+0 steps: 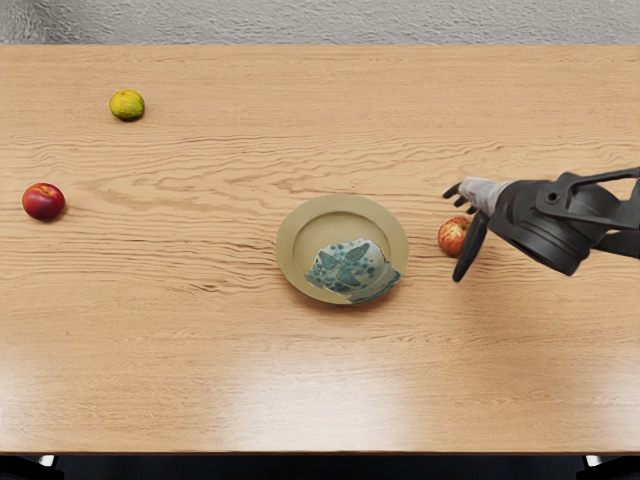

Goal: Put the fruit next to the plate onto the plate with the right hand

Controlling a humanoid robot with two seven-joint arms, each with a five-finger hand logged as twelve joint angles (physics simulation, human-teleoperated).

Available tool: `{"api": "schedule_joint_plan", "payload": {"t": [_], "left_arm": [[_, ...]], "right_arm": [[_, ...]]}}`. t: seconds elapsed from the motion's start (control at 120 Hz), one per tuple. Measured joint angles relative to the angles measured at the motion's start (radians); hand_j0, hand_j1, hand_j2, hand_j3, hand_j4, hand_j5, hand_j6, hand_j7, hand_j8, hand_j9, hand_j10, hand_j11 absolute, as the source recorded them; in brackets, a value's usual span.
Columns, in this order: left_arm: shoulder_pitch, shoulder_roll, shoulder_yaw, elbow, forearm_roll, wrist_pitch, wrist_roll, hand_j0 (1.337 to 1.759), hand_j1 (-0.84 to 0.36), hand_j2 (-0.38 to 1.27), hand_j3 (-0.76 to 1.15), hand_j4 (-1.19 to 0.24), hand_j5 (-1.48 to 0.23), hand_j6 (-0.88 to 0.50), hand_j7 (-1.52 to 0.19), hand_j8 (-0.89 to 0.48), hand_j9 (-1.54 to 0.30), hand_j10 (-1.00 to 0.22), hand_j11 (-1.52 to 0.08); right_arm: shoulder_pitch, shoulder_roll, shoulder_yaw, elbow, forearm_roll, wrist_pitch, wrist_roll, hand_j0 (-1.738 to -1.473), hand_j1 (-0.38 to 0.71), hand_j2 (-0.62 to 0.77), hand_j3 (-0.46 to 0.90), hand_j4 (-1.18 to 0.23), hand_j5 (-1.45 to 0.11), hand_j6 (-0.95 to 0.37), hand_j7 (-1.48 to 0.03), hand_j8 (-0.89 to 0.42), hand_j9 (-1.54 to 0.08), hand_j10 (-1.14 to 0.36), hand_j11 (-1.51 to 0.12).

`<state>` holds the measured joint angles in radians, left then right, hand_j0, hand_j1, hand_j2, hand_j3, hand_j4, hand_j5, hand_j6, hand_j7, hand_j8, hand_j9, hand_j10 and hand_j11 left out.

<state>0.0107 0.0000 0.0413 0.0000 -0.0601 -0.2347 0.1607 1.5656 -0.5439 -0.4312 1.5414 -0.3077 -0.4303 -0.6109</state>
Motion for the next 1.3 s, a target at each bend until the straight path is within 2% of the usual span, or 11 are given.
{"api": "schedule_joint_plan", "payload": {"t": [0.167, 0.325, 0.858, 0.9, 0.933, 0.967, 1.008, 1.108, 1.175, 1.25, 1.3], "left_arm": [[0.0, 0.0, 0.0, 0.0, 0.0, 0.0, 0.0, 1.658, 0.34, 0.0, 0.0, -0.01, -0.02, -0.01, -0.02, -0.01, -0.02, -0.01, -0.02], [0.0, 0.0, 0.0, 0.0, 0.0, 0.0, 0.0, 1.658, 0.34, 0.0, 0.0, -0.01, -0.02, -0.01, -0.02, -0.01, -0.02, -0.01, -0.02], [0.0, 0.0, 0.0, 0.0, 0.0, 0.0, 0.0, 1.658, 0.34, 0.0, 0.0, -0.01, -0.02, -0.01, -0.02, -0.01, -0.02, -0.01, -0.02], [0.0, 0.0, 0.0, 0.0, 0.0, 0.0, 0.0, 1.658, 0.34, 0.0, 0.0, -0.01, -0.02, -0.01, -0.02, -0.01, -0.02, -0.01, -0.02], [0.0, 0.0, 0.0, 0.0, 0.0, 0.0, 0.0, 1.658, 0.34, 0.0, 0.0, -0.01, -0.02, -0.01, -0.02, -0.01, -0.02, -0.01, -0.02], [0.0, 0.0, 0.0, 0.0, 0.0, 0.0, 0.0, 1.658, 0.34, 0.0, 0.0, -0.01, -0.02, -0.01, -0.02, -0.01, -0.02, -0.01, -0.02], [0.0, 0.0, 0.0, 0.0, 0.0, 0.0, 0.0, 1.658, 0.33, 0.0, 0.0, -0.01, -0.02, -0.01, -0.02, -0.01, -0.02, -0.01, -0.02], [0.0, 0.0, 0.0, 0.0, 0.0, 0.0, 0.0, 1.658, 0.33, 0.0, 0.0, -0.01, -0.02, -0.01, -0.02, -0.01, -0.02, -0.01, -0.02], [0.0, 0.0, 0.0, 0.0, 0.0, 0.0, 0.0, 1.658, 0.33, 0.0, 0.0, -0.01, -0.02, -0.01, -0.02, -0.01, -0.02, -0.01, -0.02], [0.0, 0.0, 0.0, 0.0, 0.0, 0.0, 0.0, 1.658, 0.33, 0.0, 0.0, -0.01, -0.02, -0.01, -0.02, -0.01, -0.02, -0.01, -0.02], [0.0, 0.0, 0.0, 0.0, 0.0, 0.0, 0.0, 1.658, 0.33, 0.0, 0.0, -0.01, -0.02, -0.01, -0.02, -0.01, -0.02, -0.01, -0.02]], "right_arm": [[-0.036, 0.011, -0.002, -0.024, -0.025, -0.096, 0.0, -1.658, -0.13, -0.04, 0.0, -0.18, -0.24, -0.18, -0.23, -0.18, -0.23, -0.18, -0.23], [-0.075, 0.083, -0.005, -0.069, -0.05, -0.159, 0.0, -1.658, -0.11, -0.04, 0.0, -0.2, -0.26, -0.2, -0.26, -0.2, -0.26, -0.2, -0.26], [-0.115, 0.127, -0.033, -0.139, -0.063, -0.181, 0.0, -1.658, -0.01, -0.06, 0.0, -0.29, -0.37, -0.29, -0.37, -0.29, -0.37, -0.29, -0.37], [-0.123, 0.132, -0.034, -0.147, -0.063, -0.181, 0.0, -1.658, 0.05, -0.06, 0.0, -0.33, -0.43, -0.33, -0.43, -0.33, -0.43, -0.33, -0.43], [-0.131, 0.135, -0.033, -0.152, -0.062, -0.181, 0.0, -1.658, 0.14, -0.08, 0.0, -0.41, -0.53, -0.41, -0.53, -0.41, -0.53, -0.41, -0.53], [-0.139, 0.138, -0.031, -0.158, -0.067, -0.18, 0.001, -1.658, 0.22, -0.09, 0.0, -0.48, -0.61, -0.48, -0.62, -0.33, -0.65, -0.48, -0.62], [-0.146, 0.14, -0.03, -0.165, -0.073, -0.179, 0.002, -1.654, 0.25, -0.03, 0.0, -0.55, -0.7, -0.46, -0.71, -0.23, -0.82, -0.55, -0.72], [-0.17, 0.137, 0.0, -0.187, -0.078, -0.176, 0.002, -1.65, 0.31, 0.14, 0.0, -0.53, -0.87, -0.39, -0.88, -0.21, -0.98, -0.67, -0.89], [-0.209, 0.113, 0.075, -0.225, -0.069, -0.175, 0.0, -1.65, 0.31, 0.14, 0.0, -0.47, -0.96, -0.34, -0.95, -0.34, -1.03, -0.71, -0.98], [-0.254, 0.077, 0.183, -0.285, -0.061, -0.137, -0.001, -1.647, 0.32, 0.15, 0.0, -0.44, -1.04, -0.32, -1.01, -0.33, -1.08, -0.75, -1.04], [-0.303, 0.03, 0.31, -0.314, -0.057, -0.04, -0.002, -1.646, 0.33, 0.17, 0.0, -0.42, -1.08, -0.3, -1.03, -0.32, -1.1, -0.77, -1.07]]}}
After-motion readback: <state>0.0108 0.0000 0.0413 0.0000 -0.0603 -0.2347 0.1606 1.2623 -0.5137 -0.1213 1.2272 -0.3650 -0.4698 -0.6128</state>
